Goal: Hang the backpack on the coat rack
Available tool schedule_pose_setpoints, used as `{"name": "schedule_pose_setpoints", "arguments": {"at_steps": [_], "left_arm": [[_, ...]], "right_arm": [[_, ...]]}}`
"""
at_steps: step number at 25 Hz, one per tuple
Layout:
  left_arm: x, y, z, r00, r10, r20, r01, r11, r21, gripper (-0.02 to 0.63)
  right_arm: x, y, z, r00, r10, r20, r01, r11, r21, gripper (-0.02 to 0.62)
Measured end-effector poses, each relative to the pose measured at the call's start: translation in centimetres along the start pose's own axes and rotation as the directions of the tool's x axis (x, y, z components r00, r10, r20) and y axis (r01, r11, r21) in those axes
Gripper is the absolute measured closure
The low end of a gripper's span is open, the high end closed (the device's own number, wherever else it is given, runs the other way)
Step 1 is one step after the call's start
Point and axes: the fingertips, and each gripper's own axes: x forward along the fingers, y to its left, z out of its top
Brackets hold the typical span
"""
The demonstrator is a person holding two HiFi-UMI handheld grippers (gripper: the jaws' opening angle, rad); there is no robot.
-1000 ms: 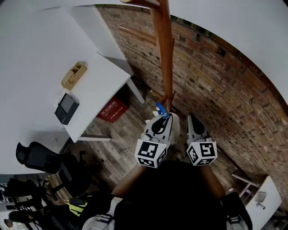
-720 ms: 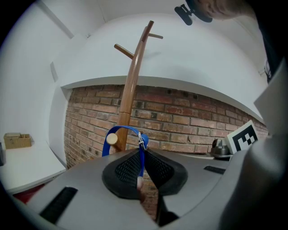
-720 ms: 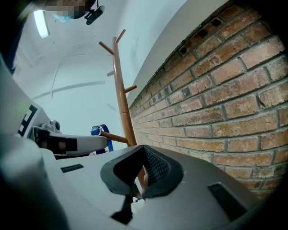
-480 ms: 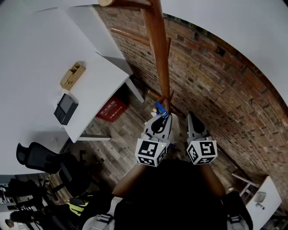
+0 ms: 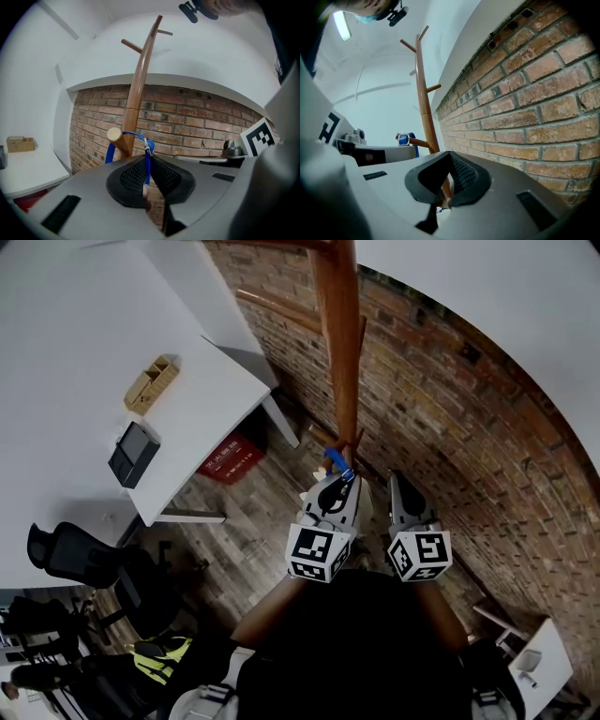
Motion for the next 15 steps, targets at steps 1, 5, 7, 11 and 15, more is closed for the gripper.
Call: {"name": "schedule_pose_setpoints", "arguments": {"at_steps": [1, 5, 7, 11, 15], "left_arm": [[0.1, -0.1, -0.1, 1.000, -0.001, -0.002, 0.001, 1.000, 0.001, 0.578], [0.4, 0.0, -0.6, 1.000, 0.006, -0.012, -0.006, 1.000, -0.008, 0.578], [0.6, 0.1, -0.9, 1.000, 0.011, -0.017, -0.012, 1.000, -0.012, 0.578], [1.0, 0.3, -1.3, 1.000, 0.013, -0.028, -0.013, 1.000, -0.016, 0.578], [1.1, 0.5, -1.8, 0.999, 0.013, -0.040, -0.014, 1.000, -0.025, 0.578]], "right_arm": [[0.1, 0.0, 0.0, 1.000, 0.003, -0.001, -0.003, 1.000, 0.001, 0.583], [0.3, -0.1, 0.0, 1.000, 0.012, -0.005, -0.012, 1.000, 0.002, 0.583], [0.3, -0.1, -0.1, 1.000, 0.016, -0.008, -0.016, 1.000, 0.001, 0.583], [0.6, -0.2, -0.3, 1.000, 0.018, -0.016, -0.018, 1.000, -0.002, 0.583], [0.7, -0.1, -0.2, 1.000, 0.021, -0.018, -0.021, 1.000, -0.002, 0.584]]}}
